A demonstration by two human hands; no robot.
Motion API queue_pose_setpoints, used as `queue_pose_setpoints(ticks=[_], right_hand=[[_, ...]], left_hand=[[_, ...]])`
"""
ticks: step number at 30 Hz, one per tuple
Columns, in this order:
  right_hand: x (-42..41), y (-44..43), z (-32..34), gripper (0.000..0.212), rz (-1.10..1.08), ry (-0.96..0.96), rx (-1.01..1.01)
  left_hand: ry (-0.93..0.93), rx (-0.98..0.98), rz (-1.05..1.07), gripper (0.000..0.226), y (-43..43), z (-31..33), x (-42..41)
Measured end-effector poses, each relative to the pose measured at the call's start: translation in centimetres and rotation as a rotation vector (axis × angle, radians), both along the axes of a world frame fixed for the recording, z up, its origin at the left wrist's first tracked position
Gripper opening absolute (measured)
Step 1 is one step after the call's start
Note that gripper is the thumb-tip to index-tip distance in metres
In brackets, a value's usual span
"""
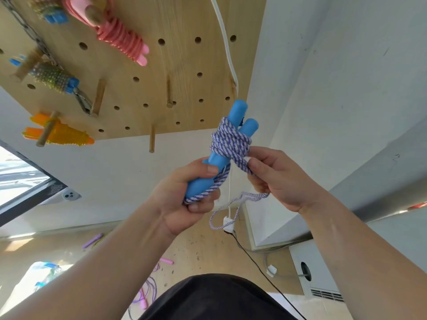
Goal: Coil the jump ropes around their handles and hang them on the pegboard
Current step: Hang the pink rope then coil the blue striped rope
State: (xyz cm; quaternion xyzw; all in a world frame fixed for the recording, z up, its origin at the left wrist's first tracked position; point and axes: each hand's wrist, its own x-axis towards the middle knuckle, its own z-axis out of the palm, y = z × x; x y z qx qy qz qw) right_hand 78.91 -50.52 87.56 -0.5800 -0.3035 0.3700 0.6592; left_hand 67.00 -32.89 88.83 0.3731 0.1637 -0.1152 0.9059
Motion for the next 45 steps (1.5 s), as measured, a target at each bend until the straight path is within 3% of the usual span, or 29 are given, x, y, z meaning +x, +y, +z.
queue_pose_setpoints(ticks=[5, 8, 10, 13, 17, 21, 24, 26, 28, 30, 34, 36, 38, 42, 45], right_hand=[[0.0, -0.1, -0.1, 0.070, 0.182, 0.011, 0.067], [-0.4, 0.1, -0.2, 0.065, 0.090, -0.035, 0.050], [-0.9, 0.5, -0.4, 0.055, 0.035, -0.017, 0.056], [-1.6, 1.3, -0.6, 0.038, -0.060, 0.053, 0.112], [-2.1, 2.0, -0.3, 0.021, -0.359, 0.097, 0.063], [-3.6, 3.4, 0.2, 0.020, -0.482, 0.133, 0.021], [-4.2, 4.1, -0.2, 0.031, -0.545, 0.120, 0.003], [-4.0, 3.9, -0.5, 0.028, -0.565, 0.067, -0.049], [-3.6, 3.4, -0.9, 0.036, -0.547, 0.021, -0.094], [-3.0, 2.8, -1.0, 0.047, -0.491, -0.029, -0.130], [-1.9, 1.6, -0.1, 0.017, -0.269, -0.121, -0.169], [-1.4, 1.4, 0.5, 0.012, -0.201, -0.157, -0.150], [-0.8, 1.2, 1.1, 0.025, -0.168, -0.159, -0.129], [0.1, 1.2, 1.6, 0.081, -0.075, -0.113, -0.092], [-0.1, 1.7, 1.4, 0.073, -0.087, -0.130, -0.034]], left_hand=[[-0.024, -0.165, -0.363, 0.055, 1.0, -1.1, -0.6], [-0.025, -0.225, -0.432, 0.050, 1.3, -2.3, -0.9], [-0.022, -0.159, -0.430, 0.051, 1.7, -2.4, -0.9], [-0.002, 0.185, -0.344, 0.061, 2.0, -1.4, -0.6], [-0.065, 0.857, -0.073, 0.059, 1.2, 0.3, -0.6], [-0.112, 1.558, 0.052, 0.055, -1.5, 0.0, 0.1], [-0.075, 1.679, 0.139, 0.052, -2.4, -0.9, 0.9], [-0.088, 1.698, 0.114, 0.045, -2.2, -1.5, 1.3], [-0.077, 1.671, 0.075, 0.039, -1.5, -2.0, 1.3], [-0.043, 1.485, 0.039, 0.036, -0.9, -2.2, 1.2], [-0.020, 0.950, 0.008, 0.029, -0.7, -1.5, 0.8], [-0.050, 0.759, -0.013, 0.029, -0.6, -1.0, 0.8], [-0.113, 0.613, -0.095, 0.034, -0.4, -0.8, 0.7], [-0.223, 0.321, -0.362, 0.039, 0.3, -0.9, 0.4], [-0.239, 0.229, -0.476, 0.037, 1.2, -1.1, 0.8]])
